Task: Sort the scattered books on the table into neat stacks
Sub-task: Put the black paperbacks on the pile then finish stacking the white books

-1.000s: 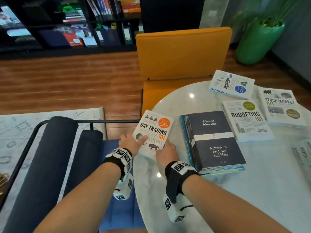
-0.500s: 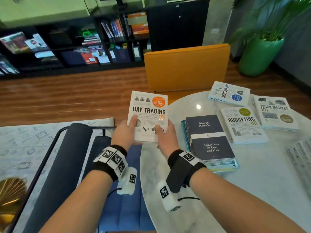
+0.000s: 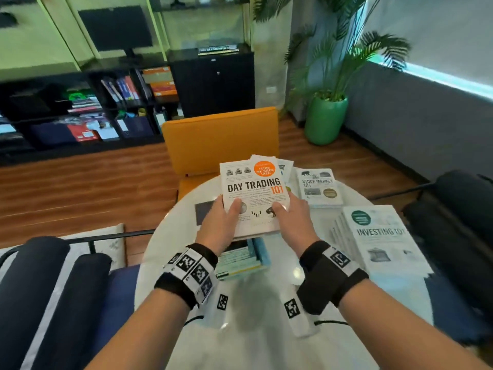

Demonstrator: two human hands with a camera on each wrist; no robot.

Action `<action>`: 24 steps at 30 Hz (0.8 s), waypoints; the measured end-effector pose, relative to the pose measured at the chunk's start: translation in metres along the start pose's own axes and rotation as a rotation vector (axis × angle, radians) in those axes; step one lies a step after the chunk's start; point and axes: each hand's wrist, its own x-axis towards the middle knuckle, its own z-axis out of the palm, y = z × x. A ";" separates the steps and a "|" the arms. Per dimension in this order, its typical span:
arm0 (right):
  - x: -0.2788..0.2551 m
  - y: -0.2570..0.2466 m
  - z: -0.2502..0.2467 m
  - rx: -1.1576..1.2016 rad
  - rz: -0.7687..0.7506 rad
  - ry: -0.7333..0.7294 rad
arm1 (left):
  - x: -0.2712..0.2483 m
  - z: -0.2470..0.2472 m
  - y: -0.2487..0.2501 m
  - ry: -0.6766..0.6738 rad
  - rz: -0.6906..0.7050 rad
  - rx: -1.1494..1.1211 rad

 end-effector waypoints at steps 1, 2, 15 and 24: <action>-0.001 0.012 -0.023 -0.028 0.005 0.021 | -0.003 0.024 0.010 -0.028 0.000 0.007; -0.001 0.023 -0.045 -0.047 0.007 0.040 | -0.005 0.047 0.019 -0.059 0.007 0.018; 0.017 0.145 -0.238 -0.530 0.222 0.109 | -0.014 0.265 0.077 -0.308 -0.109 0.044; 0.015 0.183 -0.247 -0.543 0.276 0.062 | -0.026 0.291 0.078 -0.315 -0.087 0.222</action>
